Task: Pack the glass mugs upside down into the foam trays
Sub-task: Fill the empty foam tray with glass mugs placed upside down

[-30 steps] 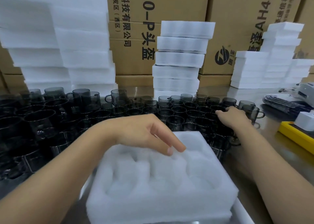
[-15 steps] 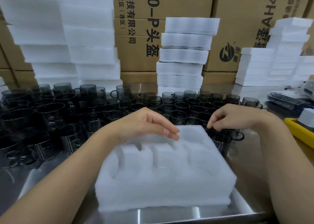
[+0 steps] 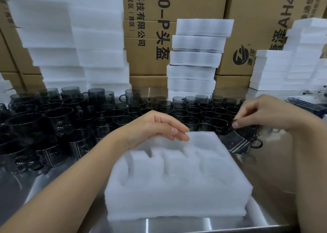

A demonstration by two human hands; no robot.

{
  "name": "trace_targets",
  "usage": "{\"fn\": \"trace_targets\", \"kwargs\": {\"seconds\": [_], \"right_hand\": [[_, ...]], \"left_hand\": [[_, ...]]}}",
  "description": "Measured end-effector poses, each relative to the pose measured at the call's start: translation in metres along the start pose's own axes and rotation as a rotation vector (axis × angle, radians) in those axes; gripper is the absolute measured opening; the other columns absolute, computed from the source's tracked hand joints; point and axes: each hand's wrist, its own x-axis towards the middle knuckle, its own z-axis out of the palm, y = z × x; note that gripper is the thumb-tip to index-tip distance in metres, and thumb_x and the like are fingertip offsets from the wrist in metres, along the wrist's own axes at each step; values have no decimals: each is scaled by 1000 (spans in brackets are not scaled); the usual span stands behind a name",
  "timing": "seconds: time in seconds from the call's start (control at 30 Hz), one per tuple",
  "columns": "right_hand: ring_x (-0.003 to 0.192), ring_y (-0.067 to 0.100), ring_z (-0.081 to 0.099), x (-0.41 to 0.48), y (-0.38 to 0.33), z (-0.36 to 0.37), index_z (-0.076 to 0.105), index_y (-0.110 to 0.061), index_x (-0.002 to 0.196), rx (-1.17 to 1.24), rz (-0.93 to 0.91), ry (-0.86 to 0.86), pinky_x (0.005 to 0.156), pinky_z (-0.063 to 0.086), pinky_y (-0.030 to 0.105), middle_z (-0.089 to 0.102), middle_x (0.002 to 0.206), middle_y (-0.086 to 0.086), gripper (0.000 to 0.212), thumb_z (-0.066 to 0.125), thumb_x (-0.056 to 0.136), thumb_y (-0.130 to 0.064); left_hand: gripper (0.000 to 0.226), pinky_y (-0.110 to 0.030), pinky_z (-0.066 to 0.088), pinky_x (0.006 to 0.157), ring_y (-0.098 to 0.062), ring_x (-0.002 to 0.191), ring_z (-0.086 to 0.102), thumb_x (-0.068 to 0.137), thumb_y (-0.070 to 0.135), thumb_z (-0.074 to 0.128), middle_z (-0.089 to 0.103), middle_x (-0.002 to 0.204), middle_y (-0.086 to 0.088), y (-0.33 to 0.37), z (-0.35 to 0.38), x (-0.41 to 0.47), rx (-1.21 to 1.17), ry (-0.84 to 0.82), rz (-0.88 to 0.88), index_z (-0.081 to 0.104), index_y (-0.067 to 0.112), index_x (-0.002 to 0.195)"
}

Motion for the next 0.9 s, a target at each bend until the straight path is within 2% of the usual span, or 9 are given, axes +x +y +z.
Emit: {"fn": "trace_targets", "kwargs": {"seconds": [0.13, 0.23, 0.33, 0.43, 0.6, 0.7, 0.77, 0.83, 0.9], "right_hand": [[80, 8, 65, 5, -28, -8, 72, -24, 62, 151, -125, 127, 75, 45, 29, 72, 83, -12, 23, 83, 52, -43], [66, 5, 62, 16, -56, -5, 71, -24, 64, 158, -196, 104, 62, 45, 23, 74, 85, -9, 14, 80, 67, -35], [46, 2, 52, 31, -82, 9, 67, -16, 64, 192, -249, 93, 46, 43, 16, 71, 69, -4, 20, 79, 74, -29], [41, 5, 51, 49, -96, 42, 57, -14, 68, 428, -257, 206, 45, 43, 16, 60, 58, -3, 22, 71, 83, -20], [39, 5, 36, 59, -92, 96, 42, -17, 66, 619, -214, 412, 39, 30, 16, 44, 55, 0, 27, 60, 85, -12], [35, 4, 43, 54, -88, 103, 43, -12, 67, 684, -209, 362, 36, 30, 19, 53, 58, 11, 30, 61, 89, -20], [36, 13, 43, 50, -89, 105, 43, -12, 67, 737, -206, 304, 38, 31, 22, 57, 49, 0, 33, 59, 92, -25], [35, 14, 40, 48, -89, 106, 44, -13, 66, 729, -223, 268, 40, 32, 23, 56, 42, -6, 32, 58, 93, -25], [33, 9, 38, 48, -90, 109, 47, -12, 68, 700, -244, 259, 39, 33, 19, 61, 49, -5, 31, 59, 92, -27]], "left_hand": [[27, -22, 53, 78, -14, 101, 68, 78, 9, 58, 74, 103, -6, -5, -2, 7, -105, 111, -6, 77, 19, 95], [36, -25, 54, 81, -15, 110, 65, 78, 14, 62, 71, 114, -4, -9, -5, 11, -193, 204, -19, 67, 18, 113], [52, -30, 54, 85, -20, 114, 63, 82, 25, 62, 69, 118, -6, -9, -5, 13, -330, 225, -1, 50, 18, 132], [53, -32, 55, 85, -24, 109, 65, 84, 37, 55, 69, 115, -10, -6, -6, 14, -466, 318, 93, 49, 19, 133], [74, -25, 56, 79, -19, 101, 69, 73, 26, 74, 67, 118, -10, -8, -9, 13, -398, 481, 107, 43, 14, 139], [47, -21, 55, 77, -13, 94, 70, 73, 27, 71, 74, 103, 2, -11, -9, 16, -339, 494, 112, 58, 22, 117], [20, -21, 55, 76, -14, 95, 70, 86, 25, 66, 74, 100, 3, -10, -10, 17, -370, 533, 92, 62, 23, 105], [14, -23, 56, 75, -16, 94, 70, 93, 25, 59, 71, 107, -4, -12, -13, 19, -393, 588, 47, 65, 19, 104], [19, -22, 56, 74, -14, 91, 70, 95, 29, 57, 71, 111, -4, -13, -14, 20, -385, 612, 39, 67, 19, 106]]}}
